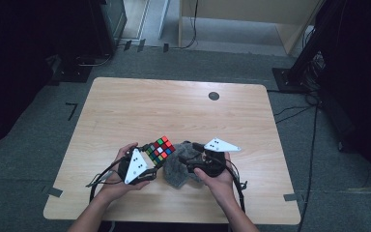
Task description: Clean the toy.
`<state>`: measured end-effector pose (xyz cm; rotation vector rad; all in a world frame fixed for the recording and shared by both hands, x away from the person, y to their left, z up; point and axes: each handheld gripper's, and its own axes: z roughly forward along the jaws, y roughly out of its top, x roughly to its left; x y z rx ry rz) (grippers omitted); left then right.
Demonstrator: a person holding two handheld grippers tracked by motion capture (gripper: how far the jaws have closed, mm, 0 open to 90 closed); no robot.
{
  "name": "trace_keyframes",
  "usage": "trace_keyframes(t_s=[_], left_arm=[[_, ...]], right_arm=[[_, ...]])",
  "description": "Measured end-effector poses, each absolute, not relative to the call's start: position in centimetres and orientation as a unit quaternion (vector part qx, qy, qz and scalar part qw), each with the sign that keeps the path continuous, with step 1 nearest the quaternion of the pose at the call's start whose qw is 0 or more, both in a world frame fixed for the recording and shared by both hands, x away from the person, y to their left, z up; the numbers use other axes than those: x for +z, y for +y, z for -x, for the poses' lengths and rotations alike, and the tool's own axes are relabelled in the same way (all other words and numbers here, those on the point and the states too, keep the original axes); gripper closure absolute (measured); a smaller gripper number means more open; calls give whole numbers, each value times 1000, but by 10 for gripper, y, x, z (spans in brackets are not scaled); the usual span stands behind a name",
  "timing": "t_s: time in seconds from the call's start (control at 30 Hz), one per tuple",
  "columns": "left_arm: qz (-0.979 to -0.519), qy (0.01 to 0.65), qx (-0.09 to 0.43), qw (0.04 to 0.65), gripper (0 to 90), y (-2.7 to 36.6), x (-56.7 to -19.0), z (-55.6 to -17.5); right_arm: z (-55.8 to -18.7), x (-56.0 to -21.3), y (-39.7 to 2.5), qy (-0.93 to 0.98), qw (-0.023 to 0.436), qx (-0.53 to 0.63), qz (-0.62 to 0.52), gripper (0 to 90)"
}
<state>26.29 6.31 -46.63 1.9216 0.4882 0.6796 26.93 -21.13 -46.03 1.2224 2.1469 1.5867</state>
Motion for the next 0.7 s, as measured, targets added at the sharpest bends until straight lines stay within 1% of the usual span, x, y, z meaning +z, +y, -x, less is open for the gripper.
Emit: trace_keyframes(t_s=[0.1,0.27,0.43,0.53,0.57,0.63,0.67,0.7], left_arm=[[-792,222,248,511,346,70,-465,-269],[-790,235,219,522,346,74,-464,-274],[-788,228,239,520,346,75,-462,-271],[-782,229,259,519,347,75,-462,-271],[-779,230,261,521,347,75,-462,-272],[-782,226,243,528,347,76,-463,-274],[-787,228,239,521,347,74,-464,-276],[-799,233,243,498,347,71,-466,-277]], right_arm=[[-272,-476,-200,754,114,503,-407,222],[-273,-492,-177,786,141,466,-382,220],[-278,-512,-166,806,176,405,-394,254],[-276,-517,-166,814,179,387,-394,267],[-276,-517,-166,819,182,381,-389,270],[-275,-520,-164,828,187,368,-378,274],[-274,-521,-164,829,192,374,-370,286],[-274,-522,-165,828,189,377,-370,289]])
